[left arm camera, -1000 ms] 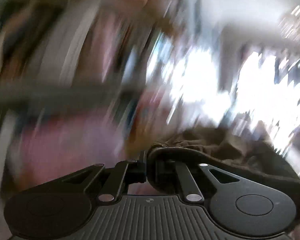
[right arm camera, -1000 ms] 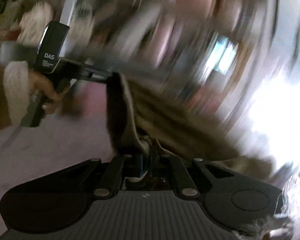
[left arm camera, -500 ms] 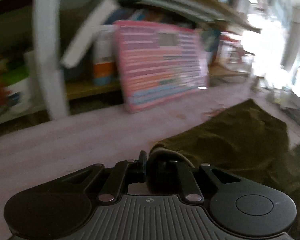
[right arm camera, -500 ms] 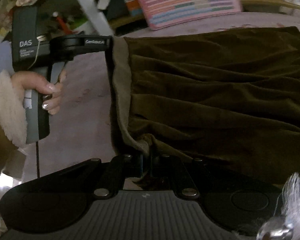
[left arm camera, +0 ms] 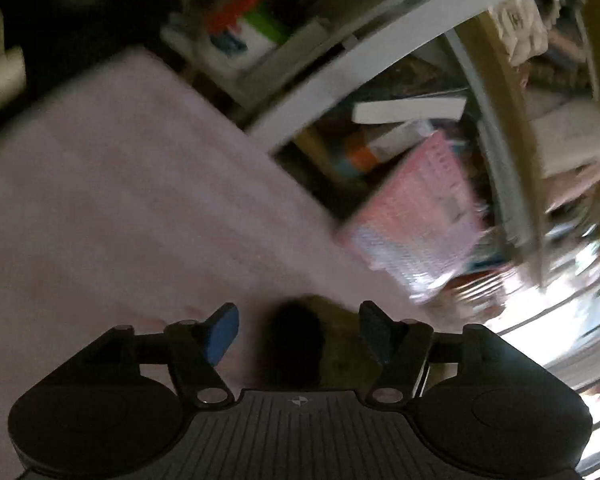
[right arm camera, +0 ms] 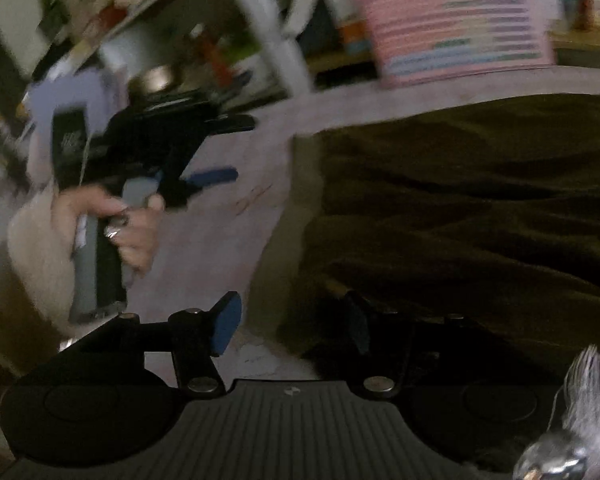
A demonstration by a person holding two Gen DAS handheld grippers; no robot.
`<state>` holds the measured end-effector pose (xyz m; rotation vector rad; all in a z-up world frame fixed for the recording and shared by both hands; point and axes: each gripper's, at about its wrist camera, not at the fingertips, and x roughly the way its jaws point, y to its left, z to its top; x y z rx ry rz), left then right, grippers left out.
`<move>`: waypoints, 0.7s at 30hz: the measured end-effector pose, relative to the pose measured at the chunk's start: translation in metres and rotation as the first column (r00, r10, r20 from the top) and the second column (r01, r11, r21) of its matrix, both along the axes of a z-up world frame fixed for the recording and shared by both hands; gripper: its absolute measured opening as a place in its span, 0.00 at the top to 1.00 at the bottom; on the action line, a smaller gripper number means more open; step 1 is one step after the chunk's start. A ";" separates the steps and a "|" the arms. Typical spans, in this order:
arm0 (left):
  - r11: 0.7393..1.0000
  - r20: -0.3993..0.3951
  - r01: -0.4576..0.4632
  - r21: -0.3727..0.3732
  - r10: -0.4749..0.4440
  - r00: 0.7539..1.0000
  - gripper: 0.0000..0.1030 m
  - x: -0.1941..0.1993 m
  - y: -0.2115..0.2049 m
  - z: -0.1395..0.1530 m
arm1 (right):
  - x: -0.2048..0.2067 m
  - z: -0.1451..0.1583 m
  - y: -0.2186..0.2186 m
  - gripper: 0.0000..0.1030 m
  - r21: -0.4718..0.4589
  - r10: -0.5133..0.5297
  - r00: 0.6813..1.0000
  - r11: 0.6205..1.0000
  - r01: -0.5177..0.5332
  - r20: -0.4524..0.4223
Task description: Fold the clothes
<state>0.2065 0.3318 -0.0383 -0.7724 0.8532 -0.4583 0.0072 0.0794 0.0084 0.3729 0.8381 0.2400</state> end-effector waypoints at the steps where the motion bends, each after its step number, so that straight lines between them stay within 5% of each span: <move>1: 0.999 0.022 0.021 0.046 -0.022 1.000 0.42 0.001 -0.011 0.001 | -0.003 0.002 -0.010 0.47 0.004 -0.048 0.999 0.999 0.048 0.001; 3: 0.992 0.029 0.067 0.110 -0.070 0.997 0.68 0.006 -0.032 -0.003 | -0.016 0.005 -0.031 0.47 0.018 -0.150 0.989 0.988 0.150 -0.007; 6: 0.986 -0.048 0.100 0.134 -0.095 0.994 0.95 0.017 -0.051 -0.019 | -0.041 0.003 -0.069 0.47 0.040 -0.351 0.936 0.935 0.352 -0.041; 12: 0.986 -0.047 -0.027 0.164 0.035 0.998 0.97 0.043 -0.048 -0.026 | -0.086 -0.014 -0.123 0.47 0.021 -0.622 0.778 0.779 0.626 -0.093; 17: 0.961 0.014 -0.113 0.251 0.113 0.994 0.89 0.063 -0.033 -0.021 | -0.090 -0.021 -0.145 0.47 0.011 -0.685 0.720 0.724 0.690 -0.109; 21: 0.961 0.034 -0.138 0.241 0.134 0.990 0.86 0.048 -0.010 -0.019 | -0.097 -0.028 -0.168 0.47 0.025 -0.739 0.659 0.662 0.749 -0.139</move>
